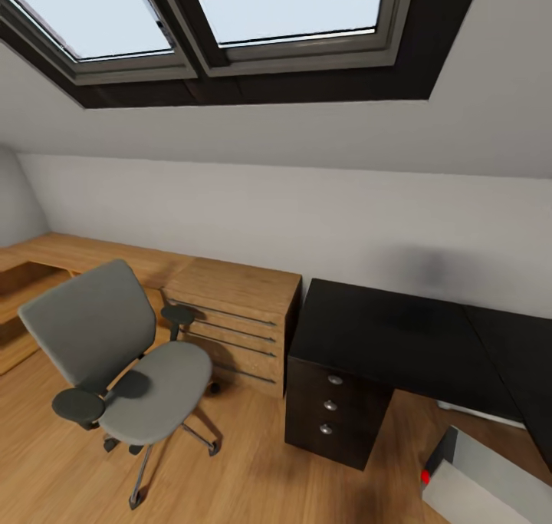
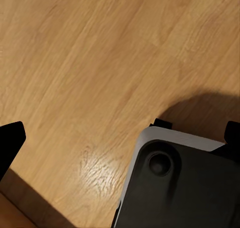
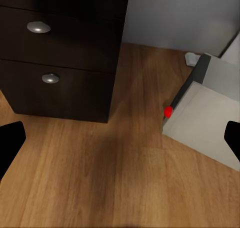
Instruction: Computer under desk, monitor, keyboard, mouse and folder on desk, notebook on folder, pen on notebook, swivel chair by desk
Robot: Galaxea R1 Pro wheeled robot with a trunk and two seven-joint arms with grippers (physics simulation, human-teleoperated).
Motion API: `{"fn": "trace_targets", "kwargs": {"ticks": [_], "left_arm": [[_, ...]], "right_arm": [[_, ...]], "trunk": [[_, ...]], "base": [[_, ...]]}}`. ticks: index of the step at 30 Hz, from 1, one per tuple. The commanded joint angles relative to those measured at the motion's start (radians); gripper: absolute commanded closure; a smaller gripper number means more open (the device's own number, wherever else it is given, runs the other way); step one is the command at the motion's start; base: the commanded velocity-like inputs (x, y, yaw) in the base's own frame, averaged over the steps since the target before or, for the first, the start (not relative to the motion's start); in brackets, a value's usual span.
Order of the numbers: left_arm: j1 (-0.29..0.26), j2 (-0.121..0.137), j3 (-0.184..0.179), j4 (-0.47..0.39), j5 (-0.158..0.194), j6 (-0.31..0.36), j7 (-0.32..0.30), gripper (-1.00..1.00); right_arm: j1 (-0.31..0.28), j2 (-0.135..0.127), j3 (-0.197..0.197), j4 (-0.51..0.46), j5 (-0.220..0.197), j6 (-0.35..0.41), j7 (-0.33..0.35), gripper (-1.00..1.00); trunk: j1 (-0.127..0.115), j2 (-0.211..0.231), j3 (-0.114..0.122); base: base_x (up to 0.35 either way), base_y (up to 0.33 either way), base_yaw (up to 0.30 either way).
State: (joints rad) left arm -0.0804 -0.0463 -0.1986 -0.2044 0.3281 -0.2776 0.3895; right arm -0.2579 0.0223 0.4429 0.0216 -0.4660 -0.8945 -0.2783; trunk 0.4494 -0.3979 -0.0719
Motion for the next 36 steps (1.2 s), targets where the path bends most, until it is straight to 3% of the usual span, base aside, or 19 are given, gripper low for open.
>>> {"fn": "trace_targets", "kwargs": {"ticks": [1, 11, 18, 36], "left_arm": [[-0.001, 0.0, -0.008, 0.0, 0.009, -0.004, 0.005, -1.0], [-0.001, 0.001, -0.006, 0.001, 0.01, -0.001, 0.005, -1.0], [-0.001, 0.003, -0.004, 0.001, 0.011, -0.006, 0.005, -1.0], [-0.001, 0.006, 0.002, 0.0, 0.016, -0.015, 0.005, -1.0]], "right_arm": [[-0.001, 0.001, 0.008, 0.002, -0.003, -0.004, -0.005, -1.0], [0.0, 0.002, 0.009, 0.002, -0.003, -0.026, -0.005, -1.0], [0.023, 0.005, 0.01, 0.003, -0.003, -0.109, -0.006, -1.0], [0.028, 0.01, 0.009, 0.002, -0.004, -0.126, -0.011, -1.0]], "trunk": [[0.001, -0.002, -0.001], [0.001, -0.002, 0.016], [0.001, -0.002, 0.027], [0.001, -0.002, 0.037]], "base": [[0.0, 0.0, 0.0], [0.0, 0.0, 0.0], [0.0, 0.0, 0.066], [0.0, 0.0, 0.237]]}}
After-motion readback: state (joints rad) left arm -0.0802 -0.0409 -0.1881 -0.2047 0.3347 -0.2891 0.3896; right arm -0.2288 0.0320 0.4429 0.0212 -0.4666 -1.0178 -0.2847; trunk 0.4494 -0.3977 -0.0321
